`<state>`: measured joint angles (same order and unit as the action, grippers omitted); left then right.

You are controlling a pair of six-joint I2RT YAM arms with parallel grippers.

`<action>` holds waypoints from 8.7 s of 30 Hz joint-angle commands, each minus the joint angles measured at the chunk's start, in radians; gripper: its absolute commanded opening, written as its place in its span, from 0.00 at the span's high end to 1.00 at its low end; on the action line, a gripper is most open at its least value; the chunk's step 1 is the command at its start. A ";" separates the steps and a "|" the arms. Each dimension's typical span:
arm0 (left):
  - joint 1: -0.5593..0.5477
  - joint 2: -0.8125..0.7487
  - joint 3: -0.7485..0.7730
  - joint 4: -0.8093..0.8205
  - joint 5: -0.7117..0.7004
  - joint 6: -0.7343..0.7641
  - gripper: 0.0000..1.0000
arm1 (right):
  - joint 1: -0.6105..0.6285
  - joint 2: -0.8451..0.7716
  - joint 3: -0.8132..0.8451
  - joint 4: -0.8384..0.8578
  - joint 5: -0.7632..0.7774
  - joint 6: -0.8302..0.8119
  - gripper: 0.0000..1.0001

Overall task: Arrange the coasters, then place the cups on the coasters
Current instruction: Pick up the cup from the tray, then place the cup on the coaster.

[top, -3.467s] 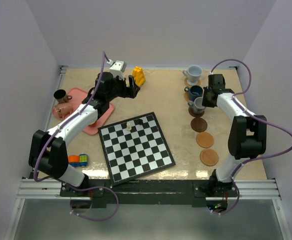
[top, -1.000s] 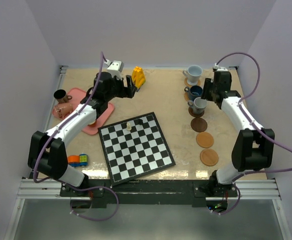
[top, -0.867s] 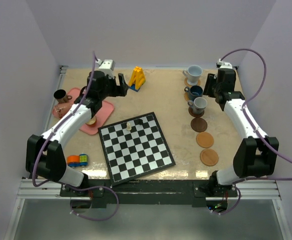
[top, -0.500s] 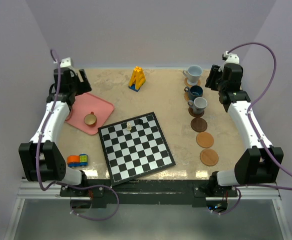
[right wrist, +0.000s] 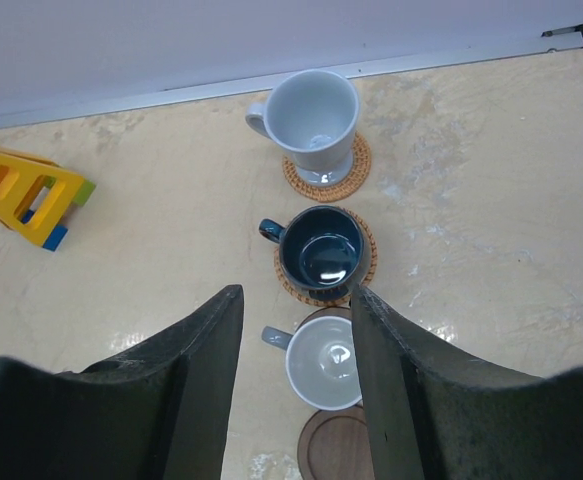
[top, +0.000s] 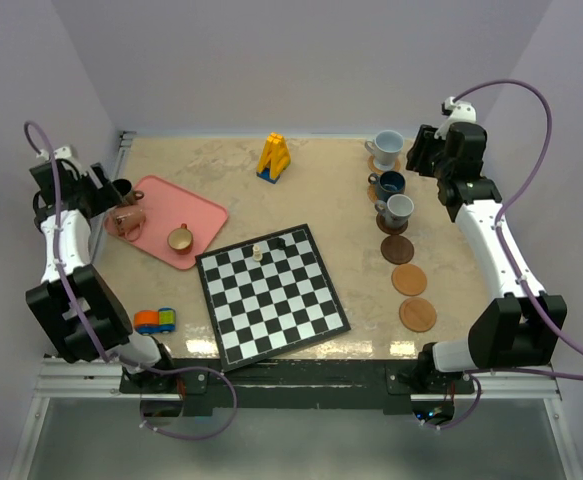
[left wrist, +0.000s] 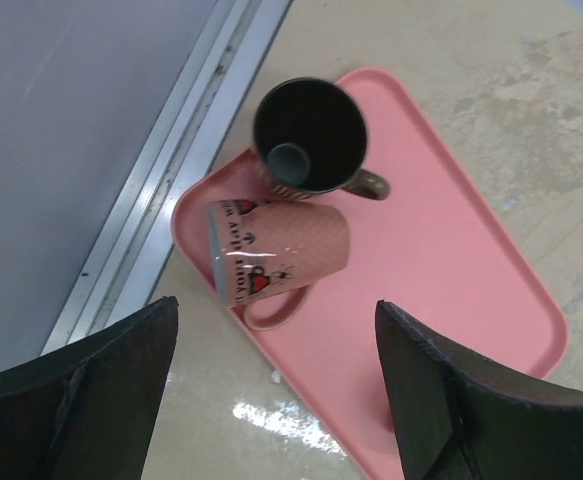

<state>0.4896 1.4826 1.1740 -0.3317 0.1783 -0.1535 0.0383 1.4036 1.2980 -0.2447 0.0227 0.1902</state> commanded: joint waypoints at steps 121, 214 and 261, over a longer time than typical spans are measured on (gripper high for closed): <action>-0.742 0.117 0.308 -0.108 0.388 0.296 1.00 | 0.144 0.164 0.274 -0.146 -0.357 -0.142 0.46; -0.964 -0.016 0.315 -0.306 0.719 0.356 0.96 | 0.563 0.026 -0.131 0.176 -0.532 -0.552 0.78; -0.882 0.159 0.147 0.316 0.737 -0.535 0.58 | 0.566 -0.114 -0.264 0.397 -0.293 -0.526 1.00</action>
<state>-0.3824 1.6276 1.2854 -0.0471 0.8478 -0.6548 0.6014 1.3281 1.0252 0.0525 -0.2966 -0.3161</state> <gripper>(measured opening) 0.449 0.688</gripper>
